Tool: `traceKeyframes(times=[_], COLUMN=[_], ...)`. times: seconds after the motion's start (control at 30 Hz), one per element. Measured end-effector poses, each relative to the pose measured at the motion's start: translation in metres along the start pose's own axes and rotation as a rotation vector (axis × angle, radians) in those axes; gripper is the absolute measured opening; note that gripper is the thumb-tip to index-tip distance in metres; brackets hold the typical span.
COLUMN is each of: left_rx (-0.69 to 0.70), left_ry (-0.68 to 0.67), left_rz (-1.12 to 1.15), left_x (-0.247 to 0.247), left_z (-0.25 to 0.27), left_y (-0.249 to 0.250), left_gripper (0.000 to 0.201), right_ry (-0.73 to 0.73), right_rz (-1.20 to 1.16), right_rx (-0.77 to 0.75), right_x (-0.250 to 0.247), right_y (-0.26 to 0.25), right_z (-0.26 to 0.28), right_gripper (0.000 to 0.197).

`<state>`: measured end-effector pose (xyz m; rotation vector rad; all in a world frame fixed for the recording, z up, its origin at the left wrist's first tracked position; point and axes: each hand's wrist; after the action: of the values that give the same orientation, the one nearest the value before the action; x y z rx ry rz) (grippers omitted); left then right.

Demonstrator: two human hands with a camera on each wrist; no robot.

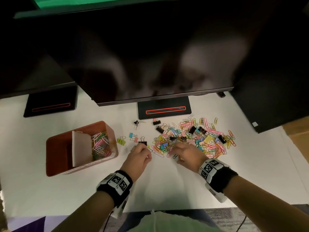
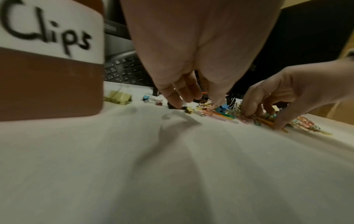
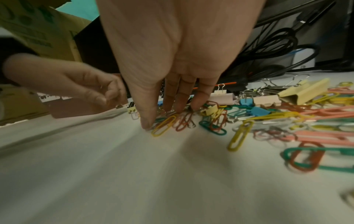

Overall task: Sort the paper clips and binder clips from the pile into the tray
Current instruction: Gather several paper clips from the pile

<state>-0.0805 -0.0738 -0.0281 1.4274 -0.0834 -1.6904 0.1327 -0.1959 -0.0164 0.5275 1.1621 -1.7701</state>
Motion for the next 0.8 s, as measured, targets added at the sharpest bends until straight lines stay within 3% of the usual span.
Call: traceKeyframes(times=[0.27, 0.5, 0.8], left_rx=[0.062, 0.030, -0.077], left_ry=[0.004, 0.018, 0.018], left_rz=[-0.130, -0.172, 0.000], left_x=[0.013, 0.004, 0.001], left_z=[-0.031, -0.045, -0.054], left_y=[0.019, 0.022, 0.018], left_gripper=[0.009, 0.022, 0.015], right_ry=[-0.027, -0.030, -0.125], right_rz=[-0.026, 0.014, 0.059], right_rx=[0.025, 0.029, 0.048], right_x=[-0.005, -0.009, -0.015], right_y=[0.003, 0.010, 0.009], right_z=[-0.024, -0.035, -0.041], right_gripper=[0.027, 0.021, 0.024])
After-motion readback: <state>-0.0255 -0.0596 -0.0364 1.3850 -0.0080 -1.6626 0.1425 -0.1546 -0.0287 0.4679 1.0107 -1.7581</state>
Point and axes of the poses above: each hand's wrist, its own z-axis away from the middle knuckle, its own x-axis out of the palm, y = z × x, and after that the axes turned 8 degrees about -y, right-handed
